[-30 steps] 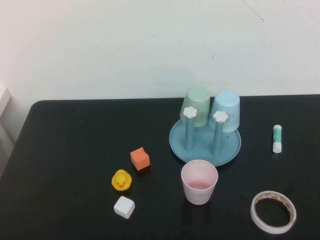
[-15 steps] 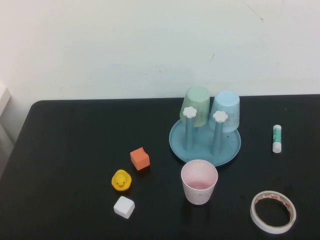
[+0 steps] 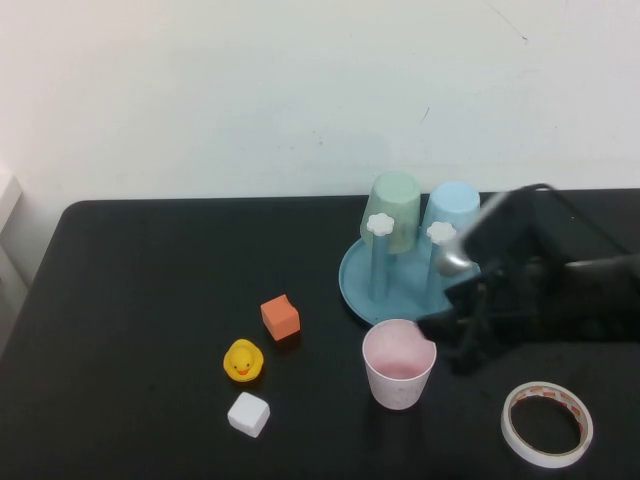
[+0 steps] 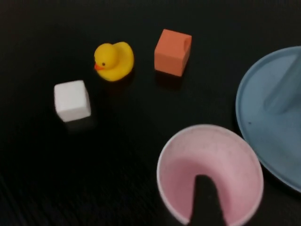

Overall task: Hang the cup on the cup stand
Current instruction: Pick up the cup from the table, then adjust the cup with two arms

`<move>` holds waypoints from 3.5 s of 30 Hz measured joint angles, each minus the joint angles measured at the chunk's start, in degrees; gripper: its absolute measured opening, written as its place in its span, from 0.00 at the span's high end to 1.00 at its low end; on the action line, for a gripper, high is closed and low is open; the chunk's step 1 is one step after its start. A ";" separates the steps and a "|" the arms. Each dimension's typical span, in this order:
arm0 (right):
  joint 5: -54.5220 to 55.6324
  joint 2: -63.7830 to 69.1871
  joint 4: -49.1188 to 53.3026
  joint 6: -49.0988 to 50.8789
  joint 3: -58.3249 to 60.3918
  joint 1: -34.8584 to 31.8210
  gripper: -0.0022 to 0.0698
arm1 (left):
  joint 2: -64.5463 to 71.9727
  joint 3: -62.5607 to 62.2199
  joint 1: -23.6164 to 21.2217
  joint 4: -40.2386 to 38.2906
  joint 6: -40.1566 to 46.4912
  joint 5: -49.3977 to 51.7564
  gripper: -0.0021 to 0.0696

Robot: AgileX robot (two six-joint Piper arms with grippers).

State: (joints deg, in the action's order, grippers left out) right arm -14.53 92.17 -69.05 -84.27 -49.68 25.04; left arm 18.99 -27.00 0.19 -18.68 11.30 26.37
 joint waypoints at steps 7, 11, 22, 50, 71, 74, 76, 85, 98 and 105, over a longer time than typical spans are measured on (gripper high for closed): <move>0.79 12.47 -1.91 0.83 -8.62 0.41 0.32 | 0.00 0.00 0.00 -1.65 -0.10 0.00 0.97; 1.12 17.79 -1.39 0.83 -11.24 0.41 0.31 | 0.00 0.00 0.00 -3.31 -0.20 -0.04 0.97; 3.84 24.48 -0.15 0.83 -11.60 0.41 0.57 | 0.00 0.00 0.00 -12.10 0.17 -5.54 0.97; -8.72 -3.62 -28.20 -30.91 -22.92 16.90 0.93 | 4.80 0.00 0.00 -78.67 -8.06 -1.56 0.01; -9.41 4.67 -28.42 -30.39 -35.47 27.86 0.93 | 5.40 -0.38 0.00 -79.51 -10.82 -5.49 0.01; -9.31 5.31 -28.79 -30.39 -35.84 28.08 0.93 | 5.62 -0.38 0.00 -79.40 -10.24 -5.98 0.01; -9.31 5.54 -28.89 -30.39 -35.84 28.08 0.93 | 5.72 -0.38 0.00 -79.32 -9.69 -6.22 0.01; -15.50 6.28 -28.60 -30.39 -35.95 28.83 0.93 | 5.72 -0.38 0.00 -79.42 -8.75 -6.69 0.01; -16.53 6.41 -28.60 -30.39 -35.95 29.09 0.94 | 5.72 -0.38 0.00 -79.42 -10.28 -6.84 0.00; -17.56 6.41 -26.11 -28.57 -35.95 29.09 0.82 | 5.74 -0.38 0.00 -79.42 -8.65 -7.03 0.19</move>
State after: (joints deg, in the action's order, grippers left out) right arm -32.09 98.58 -95.16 -112.84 -85.63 54.13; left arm 24.73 -27.38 0.19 -98.10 2.65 19.35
